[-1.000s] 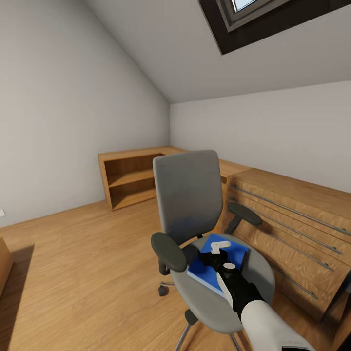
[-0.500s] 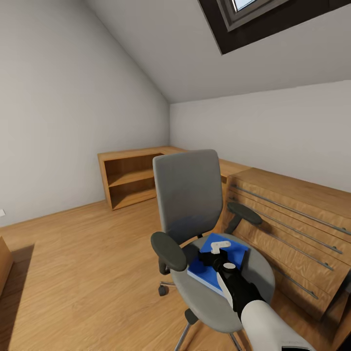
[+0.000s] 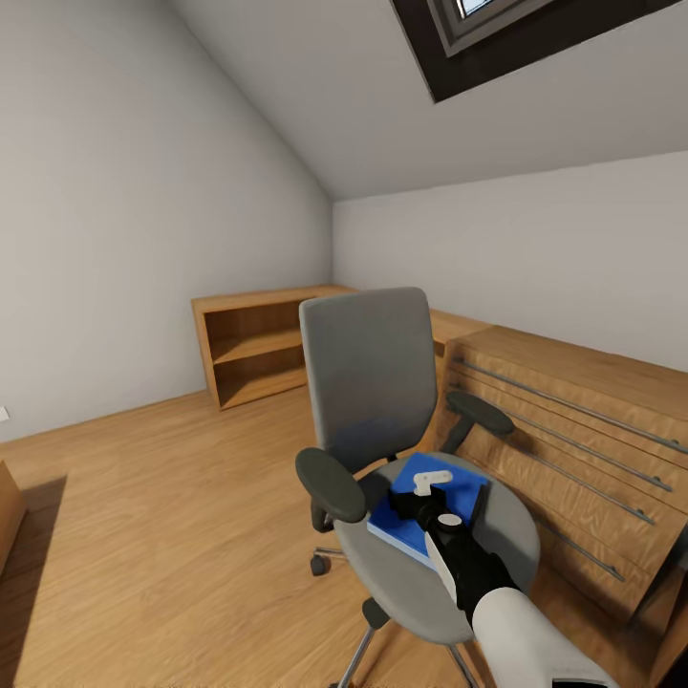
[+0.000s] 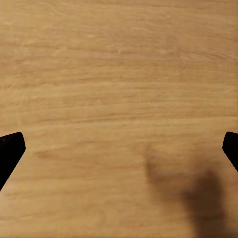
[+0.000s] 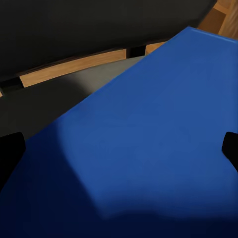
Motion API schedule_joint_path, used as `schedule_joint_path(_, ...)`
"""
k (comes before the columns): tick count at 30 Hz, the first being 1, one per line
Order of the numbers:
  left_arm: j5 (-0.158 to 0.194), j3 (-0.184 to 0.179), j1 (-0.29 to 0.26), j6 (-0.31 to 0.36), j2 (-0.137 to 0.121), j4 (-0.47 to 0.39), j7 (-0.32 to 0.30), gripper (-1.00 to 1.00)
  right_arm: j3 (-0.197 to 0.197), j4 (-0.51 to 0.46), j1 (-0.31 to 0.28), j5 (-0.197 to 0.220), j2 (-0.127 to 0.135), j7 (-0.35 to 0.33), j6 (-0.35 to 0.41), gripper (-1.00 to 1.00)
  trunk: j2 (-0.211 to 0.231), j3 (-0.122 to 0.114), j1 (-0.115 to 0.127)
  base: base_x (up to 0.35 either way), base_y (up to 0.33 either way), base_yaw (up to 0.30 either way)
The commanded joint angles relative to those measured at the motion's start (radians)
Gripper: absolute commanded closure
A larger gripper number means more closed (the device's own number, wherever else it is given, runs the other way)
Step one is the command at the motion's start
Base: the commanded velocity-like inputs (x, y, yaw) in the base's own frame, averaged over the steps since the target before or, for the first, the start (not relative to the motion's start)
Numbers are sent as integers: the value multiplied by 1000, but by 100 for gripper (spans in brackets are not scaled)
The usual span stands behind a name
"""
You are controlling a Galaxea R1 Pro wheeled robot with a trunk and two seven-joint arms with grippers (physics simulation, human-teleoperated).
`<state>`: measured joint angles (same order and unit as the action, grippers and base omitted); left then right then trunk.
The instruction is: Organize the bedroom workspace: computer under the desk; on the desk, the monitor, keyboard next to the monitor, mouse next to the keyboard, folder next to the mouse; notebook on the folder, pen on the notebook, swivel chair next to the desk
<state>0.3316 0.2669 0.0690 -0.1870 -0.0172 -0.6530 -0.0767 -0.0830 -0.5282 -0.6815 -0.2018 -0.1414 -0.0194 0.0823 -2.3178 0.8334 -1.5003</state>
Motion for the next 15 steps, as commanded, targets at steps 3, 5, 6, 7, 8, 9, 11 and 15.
schedule_joint_path(3, 10, 2, 0, 0, -1, 0, -8, -100, -8, 7, 0, -10, -1, -2, 5, -100, 0, 1, 0, 0, 0, 0)
schedule_joint_path(5, 10, 2, 0, 0, -1, 0, -8, -100, -8, 7, 0, -10, -1, -2, 5, -100, 0, 1, 0, 0, 0, 0)
schedule_joint_path(6, 10, 2, 0, 0, -1, 0, -8, -100, -8, 7, 0, -10, -1, -2, 5, -100, 0, 1, 0, 0, 0, 0)
schedule_joint_path(7, 10, 2, 0, 0, -1, 0, -8, -100, -8, 7, 0, -10, -1, -2, 4, -100, 0, 1, 0, 0, 0, 0)
schedule_joint_path(8, 10, 2, 0, 0, -1, 0, -8, -100, -8, 7, 0, -10, -1, -2, 4, -100, 0, 1, 0, 0, 0, 0)
schedule_joint_path(9, 10, 2, 0, 0, -1, 0, -8, -100, -8, 7, 0, -10, -1, -2, 4, -100, 0, 1, 0, 0, 0, 0)
schedule_joint_path(11, 10, 2, 0, 0, -1, 0, -9, -100, -8, 7, 0, -10, -1, -2, 4, -100, 0, 1, 0, 0, 0, 0)
schedule_joint_path(15, 10, 3, 0, 0, -1, 0, -9, -100, -8, 7, 0, -10, -1, -2, 4, -100, 0, 1, 0, 0, 0, 0)
